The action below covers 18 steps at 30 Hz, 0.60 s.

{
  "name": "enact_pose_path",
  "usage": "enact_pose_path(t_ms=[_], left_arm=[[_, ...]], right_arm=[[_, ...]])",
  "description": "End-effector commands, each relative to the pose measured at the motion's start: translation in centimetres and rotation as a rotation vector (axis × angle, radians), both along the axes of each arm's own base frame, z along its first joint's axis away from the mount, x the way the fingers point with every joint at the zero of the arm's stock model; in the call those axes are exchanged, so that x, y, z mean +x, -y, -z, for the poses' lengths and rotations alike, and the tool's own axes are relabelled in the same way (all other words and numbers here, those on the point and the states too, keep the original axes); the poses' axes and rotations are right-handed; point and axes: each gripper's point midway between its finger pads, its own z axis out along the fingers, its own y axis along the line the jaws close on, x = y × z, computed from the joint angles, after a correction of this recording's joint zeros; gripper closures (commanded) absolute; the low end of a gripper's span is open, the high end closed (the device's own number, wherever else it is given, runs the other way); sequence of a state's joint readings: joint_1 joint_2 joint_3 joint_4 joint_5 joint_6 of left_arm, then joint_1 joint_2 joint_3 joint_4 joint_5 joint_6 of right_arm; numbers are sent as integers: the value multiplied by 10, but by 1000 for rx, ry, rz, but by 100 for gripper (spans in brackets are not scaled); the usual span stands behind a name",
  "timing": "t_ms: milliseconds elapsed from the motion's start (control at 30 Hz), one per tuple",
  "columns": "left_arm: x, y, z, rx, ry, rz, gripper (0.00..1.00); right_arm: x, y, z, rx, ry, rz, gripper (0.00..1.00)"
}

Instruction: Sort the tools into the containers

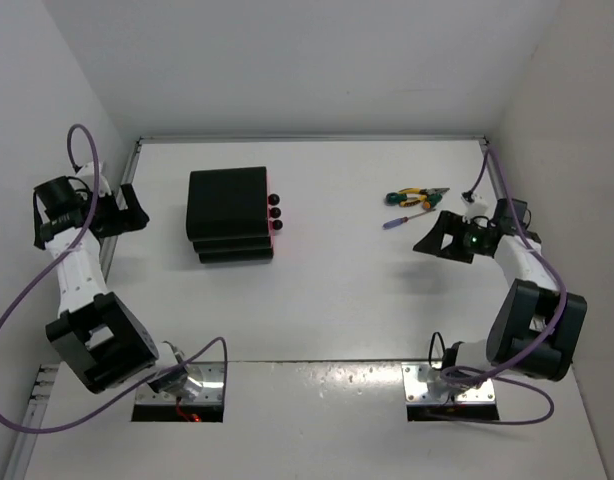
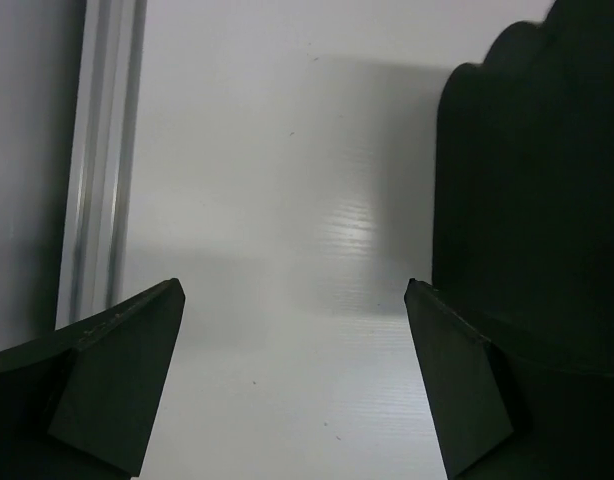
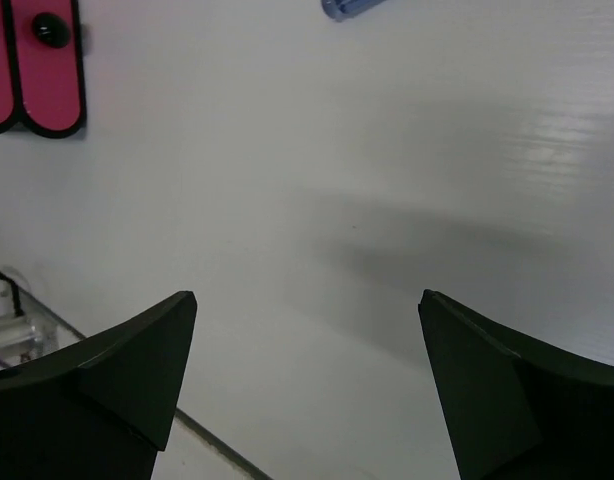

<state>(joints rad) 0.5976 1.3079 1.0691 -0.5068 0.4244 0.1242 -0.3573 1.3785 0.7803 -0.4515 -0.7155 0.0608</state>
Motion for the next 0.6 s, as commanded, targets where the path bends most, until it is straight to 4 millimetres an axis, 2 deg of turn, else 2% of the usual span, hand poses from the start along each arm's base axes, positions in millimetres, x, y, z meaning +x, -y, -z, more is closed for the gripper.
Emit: enact_pose_path(t_ms=[0, 33, 67, 100, 133, 167, 200, 267, 367, 533, 567], left_arm=[[16, 16, -52, -35, 111, 128, 1], [16, 21, -61, -72, 123, 157, 1], [17, 30, -70, -104, 138, 207, 1], [13, 43, -68, -175, 103, 256, 1], [16, 61, -97, -224, 173, 367, 1], [14, 70, -103, -263, 182, 414, 1], [12, 77, -108, -302, 186, 440, 1], [11, 95, -112, -336, 186, 480, 1], [3, 113, -109, -354, 175, 489, 1], [-1, 126, -88, -376, 114, 478, 1], [-2, 131, -83, -382, 94, 478, 1]], right_arm=[[8, -24, -23, 109, 54, -102, 8], [15, -28, -32, 118, 78, -128, 9], [15, -44, -33, 162, 57, -176, 10], [17, -52, -36, 187, 41, -197, 10], [27, -59, -45, 198, 58, -223, 15], [27, -78, -51, 251, 41, -273, 18], [30, -86, -46, 291, 0, -292, 22], [40, -105, -61, 372, -12, -350, 31], [53, -145, -66, 449, -66, -414, 35], [81, -191, -63, 498, -57, -453, 37], [84, -199, -48, 511, -103, -450, 37]])
